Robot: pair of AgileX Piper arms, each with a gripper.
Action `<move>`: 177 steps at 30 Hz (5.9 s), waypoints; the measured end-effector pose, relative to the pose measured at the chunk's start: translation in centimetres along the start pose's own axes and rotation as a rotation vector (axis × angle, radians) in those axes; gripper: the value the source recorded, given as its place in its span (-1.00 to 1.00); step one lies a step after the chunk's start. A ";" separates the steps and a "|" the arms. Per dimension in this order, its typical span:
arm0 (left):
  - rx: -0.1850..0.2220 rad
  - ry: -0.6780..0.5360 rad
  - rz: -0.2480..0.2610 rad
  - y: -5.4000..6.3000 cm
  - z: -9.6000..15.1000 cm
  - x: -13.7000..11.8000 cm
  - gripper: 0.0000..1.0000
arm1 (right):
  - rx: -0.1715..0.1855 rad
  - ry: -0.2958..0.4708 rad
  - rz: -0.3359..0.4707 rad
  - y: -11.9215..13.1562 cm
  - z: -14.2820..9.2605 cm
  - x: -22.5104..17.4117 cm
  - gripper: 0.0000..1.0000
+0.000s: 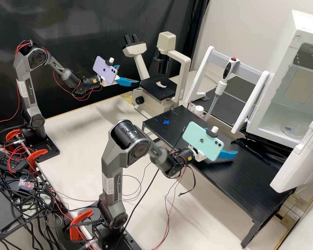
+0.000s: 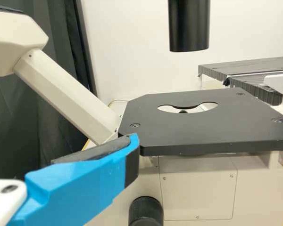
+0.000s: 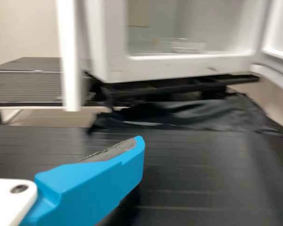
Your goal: Move the petri dish to the microscope
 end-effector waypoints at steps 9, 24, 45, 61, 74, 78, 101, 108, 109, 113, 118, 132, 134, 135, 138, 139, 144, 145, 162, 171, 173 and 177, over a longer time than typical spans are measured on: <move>0.000 0.000 0.000 0.0 0.0 0.0 1.00 | 0.029 -0.035 0.177 5.5 1.2 2.1 1.00; 0.000 0.000 0.000 0.0 0.0 0.0 1.00 | -0.009 -0.129 0.222 9.9 0.6 12.9 1.00; 0.000 0.000 0.000 0.0 0.0 0.0 1.00 | -0.040 -0.087 0.194 10.5 -2.9 19.7 1.00; 0.000 0.000 0.000 0.0 0.0 0.0 1.00 | -0.097 -0.173 0.161 8.9 -1.0 23.6 1.00; 0.000 0.000 0.000 0.0 0.0 0.0 1.00 | -0.109 -0.161 0.149 9.8 -1.0 23.6 1.00; 0.000 0.000 0.000 0.0 0.0 0.0 1.00 | -0.081 -0.160 0.140 10.3 -1.1 23.8 1.00; 0.000 0.000 0.000 0.0 0.0 0.0 1.00 | -0.053 -0.172 0.129 10.3 -0.9 24.5 1.00; 0.000 0.000 0.000 0.0 0.0 0.0 1.00 | -0.069 -0.186 0.136 10.4 -0.7 25.0 1.00; 0.000 0.000 0.000 0.0 0.0 0.0 1.00 | -0.067 -0.191 0.134 10.2 -0.5 25.1 1.00; 0.000 0.000 0.000 0.0 0.0 0.0 1.00 | -0.066 -0.210 0.135 10.1 0.0 25.7 1.00; 0.000 0.000 0.000 0.0 0.0 0.0 1.00 | -0.071 -0.213 0.122 10.1 -0.1 26.2 1.00; 0.000 0.000 0.000 0.0 0.0 0.0 1.00 | -0.050 -0.195 0.074 9.6 -0.2 26.7 -1.00; 0.000 0.000 0.000 0.0 0.0 0.0 1.00 | -0.047 -0.195 0.074 9.6 -0.2 26.7 -1.00; 0.000 0.000 0.000 0.0 0.0 0.0 1.00 | -0.047 -0.194 0.073 9.6 -0.2 26.7 -1.00; 0.000 0.000 0.000 0.0 0.0 0.0 1.00 | -0.047 -0.188 0.068 9.6 -0.2 26.7 -1.00; 0.000 0.000 0.000 0.0 0.0 0.0 1.00 | -0.049 -0.187 0.068 9.6 -0.2 26.7 -1.00; 0.000 0.000 0.000 0.0 0.0 0.0 1.00 | -0.048 -0.178 0.061 9.5 -0.3 26.7 -1.00; 0.000 0.000 0.000 0.0 0.0 0.0 1.00 | -0.046 -0.176 0.059 9.5 -0.3 26.7 -1.00; 0.000 0.000 0.000 0.0 0.0 0.0 1.00 | -0.031 -0.148 0.030 9.6 0.2 26.7 -1.00; 0.000 0.000 0.000 0.0 0.0 0.0 1.00 | -0.027 -0.162 0.017 9.9 0.5 26.2 -1.00; 0.000 0.000 0.000 0.0 0.0 0.0 1.00 | -0.025 -0.169 0.016 10.2 0.5 25.8 -1.00; 0.000 0.000 0.000 0.0 0.0 0.0 1.00 | -0.031 -0.180 0.019 10.9 0.4 25.1 -1.00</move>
